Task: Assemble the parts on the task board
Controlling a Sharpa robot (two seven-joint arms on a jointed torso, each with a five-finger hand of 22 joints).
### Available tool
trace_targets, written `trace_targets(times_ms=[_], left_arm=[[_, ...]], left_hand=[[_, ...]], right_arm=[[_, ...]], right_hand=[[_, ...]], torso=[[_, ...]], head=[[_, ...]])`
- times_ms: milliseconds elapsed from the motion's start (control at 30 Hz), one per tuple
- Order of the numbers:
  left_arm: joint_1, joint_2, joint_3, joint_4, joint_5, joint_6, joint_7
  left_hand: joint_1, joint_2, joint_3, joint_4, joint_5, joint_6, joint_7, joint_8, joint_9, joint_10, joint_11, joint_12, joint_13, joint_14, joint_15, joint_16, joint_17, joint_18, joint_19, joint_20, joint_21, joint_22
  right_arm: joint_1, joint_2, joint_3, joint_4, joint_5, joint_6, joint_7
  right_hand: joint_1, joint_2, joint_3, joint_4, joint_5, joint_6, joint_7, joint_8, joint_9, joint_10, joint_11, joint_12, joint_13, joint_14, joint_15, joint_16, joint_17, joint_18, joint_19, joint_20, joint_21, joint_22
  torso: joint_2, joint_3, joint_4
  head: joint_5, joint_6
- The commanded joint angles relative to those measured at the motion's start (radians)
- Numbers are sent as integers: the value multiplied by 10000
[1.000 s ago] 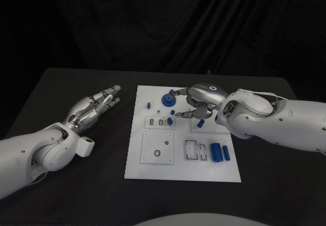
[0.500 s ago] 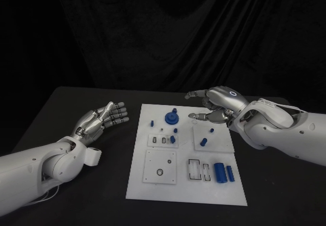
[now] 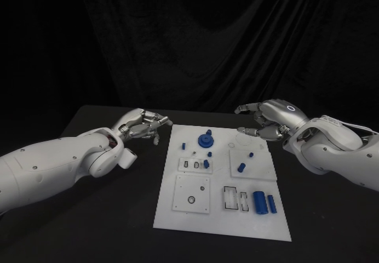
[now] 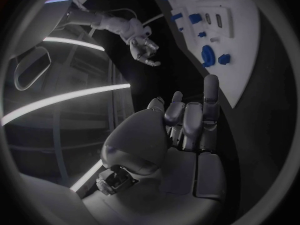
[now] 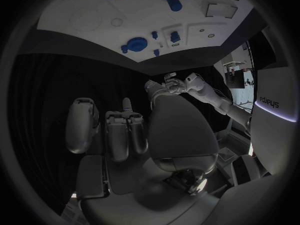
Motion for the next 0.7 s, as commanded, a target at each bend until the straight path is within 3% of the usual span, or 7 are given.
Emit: trace_targets(times_ms=[33, 67, 133, 200, 433, 467, 700], left_arm=[[160, 212, 10, 150, -3948, 400, -2433], [197, 277, 11, 224, -4527, 478, -2708], [263, 422, 11, 425, -5760, 592, -3329], [310, 592, 12, 648, -6788, 656, -4054], [370, 1249, 14, 1040, -8053, 873, -6266], [372, 1303, 14, 1059, -8094, 905, -6433], [380, 1762, 15, 1151, -8283, 813, -7446]], left_hand=[[-25, -237, 386, 46, 58, 329, -208, 506, 439, 3528, -184, 1980, 4027, 3267, -192, 1095, 4146, -694, 2063, -118, 3012, 4199], [-134, -306, 450, 51, 48, 373, -225, 649, 590, 4132, -224, 2213, 4616, 3546, -215, 1132, 4483, -790, 2435, -138, 3460, 4902], [-480, -474, 484, 53, 39, 737, -432, 1147, 1044, 4132, -392, 2213, 4616, 3546, -324, 1132, 4483, -1105, 3806, -234, 4435, 6743], [-1085, -563, 415, 60, 36, 797, -591, 1618, 1674, 4132, -552, 2213, 4616, 3546, -495, 1132, 4483, -1312, 4613, -384, 4925, 7741], [-2861, -636, 375, 50, 26, 139, -918, 3561, 4888, 4132, -871, 2213, 4616, 3546, -800, 1132, 4483, -1482, 5304, -721, 5239, 8562], [-2909, -662, 363, 45, 20, 123, -915, 3635, 5038, 4132, -892, 2213, 4616, 3546, -830, 1132, 4483, -1494, 5340, -724, 5250, 8599], [-3111, -782, 323, 36, 13, 159, -1104, 4083, 6216, 4132, -1048, 2213, 4616, 3546, -1006, 1132, 4483, -1531, 5511, -886, 5288, 8754]], right_arm=[[-94, 19, 3, -79, 176, 189, -298], [-120, 24, 3, -97, 190, 232, -315], [-179, 35, 3, -137, 213, 318, -351], [-234, 46, 3, -176, 229, 398, -381], [-333, 59, 3, -225, 248, 481, -459], [-336, 58, 4, -221, 248, 482, -468], [-351, 4, 4, -134, 251, 535, -583]], right_hand=[[61, 62, 76, -11, -11, 91, 21, 72, -22, 1043, 41, 26, 2635, 1046, 19, 29, 2635, -71, 67, -24, 32, 1906], [73, 68, 80, -18, -11, 103, 23, 73, -26, 1043, 42, 26, 2635, 1046, 19, 29, 2635, -71, 68, -24, 33, 1906], [93, 81, 89, -28, -11, 131, 28, 79, -33, 1043, 44, 26, 2635, 1046, 20, 29, 2635, -72, 72, -23, 40, 1907], [118, 92, 99, -42, -12, 158, 34, 84, -42, 1043, 47, 26, 2635, 1046, 21, 29, 2635, -72, 73, -23, 39, 1907], [160, 104, 111, -69, -13, 214, 47, 95, -56, 1043, 55, 26, 2635, 1046, 24, 29, 2635, -74, 79, -22, 48, 1909], [176, 108, 116, -79, -14, 236, 52, 100, -61, 1043, 58, 26, 2635, 1046, 26, 29, 2635, -74, 80, -21, 49, 1909], [176, 110, 116, -79, -15, 245, 54, 102, -63, 1043, 59, 26, 2635, 1046, 26, 29, 2635, -74, 82, -21, 53, 1910]], torso=[[-261, 221, -51], [-311, 267, -58], [-355, 297, -49], [-406, 328, -34], [-560, 536, -116], [-576, 583, -149], [-545, 674, -240]], head=[[80, -243], [94, -305], [97, -395], [86, -483], [198, -858], [238, -908], [284, -1072]])
